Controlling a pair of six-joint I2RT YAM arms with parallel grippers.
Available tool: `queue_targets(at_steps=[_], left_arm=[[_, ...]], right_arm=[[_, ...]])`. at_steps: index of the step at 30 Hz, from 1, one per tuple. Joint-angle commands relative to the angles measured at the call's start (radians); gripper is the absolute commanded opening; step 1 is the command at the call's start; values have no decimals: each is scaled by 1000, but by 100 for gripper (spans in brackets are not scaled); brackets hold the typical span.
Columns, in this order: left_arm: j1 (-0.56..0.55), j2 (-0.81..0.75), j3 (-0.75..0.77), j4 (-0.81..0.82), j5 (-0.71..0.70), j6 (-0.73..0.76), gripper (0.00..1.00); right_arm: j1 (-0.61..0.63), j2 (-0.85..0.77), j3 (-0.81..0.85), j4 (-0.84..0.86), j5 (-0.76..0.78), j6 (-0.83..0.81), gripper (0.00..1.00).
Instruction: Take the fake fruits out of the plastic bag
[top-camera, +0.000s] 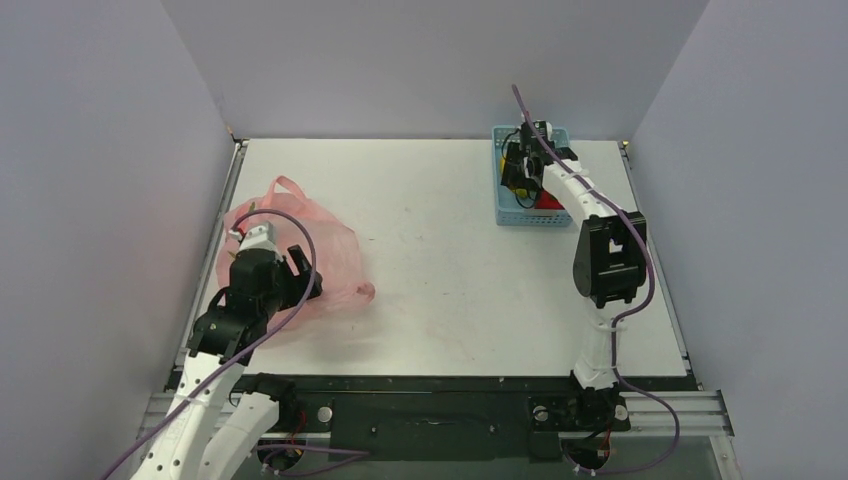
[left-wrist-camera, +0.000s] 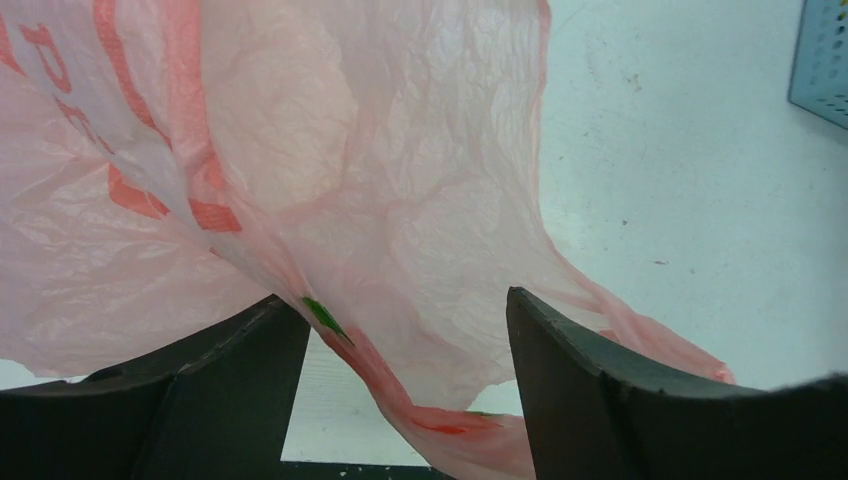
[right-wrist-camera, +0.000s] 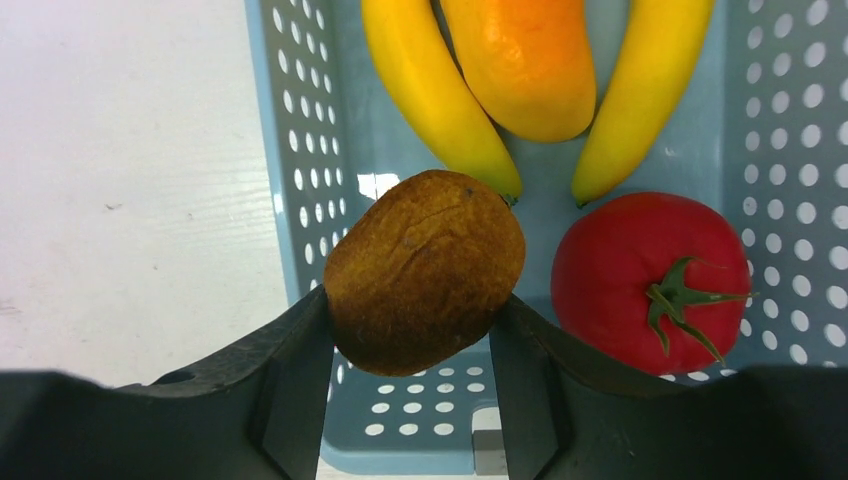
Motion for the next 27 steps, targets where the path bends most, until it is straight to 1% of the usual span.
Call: queue_targets(at_steps=[1, 2, 4, 9, 12, 14, 18, 23, 27], left_arm=[[5, -93, -13, 91, 81, 37, 72], [5, -106, -16, 96, 88, 40, 74], [3, -132, -16, 103, 103, 48, 75], [2, -138, -25, 121, 155, 61, 76], [0, -141, -27, 128, 166, 68, 76], [1, -141, -28, 133, 193, 73, 76], [0, -149, -29, 136, 205, 76, 76], [-3, -161, -30, 136, 207, 78, 76], [-6, -173, -22, 121, 207, 75, 76]], right_arm=[[-8, 20, 57, -68, -2, -35, 30], [-8, 21, 53, -68, 0, -37, 35], [-8, 31, 53, -67, 3, -41, 40], [-9, 49, 62, -69, 0, -41, 50], [-9, 40, 57, -68, -3, -42, 58], [-10, 31, 55, -68, -3, -44, 61], [-9, 8, 43, -69, -14, -50, 65], [-8, -45, 9, -63, -20, -52, 66], [1, -165, -75, -36, -18, -40, 66]])
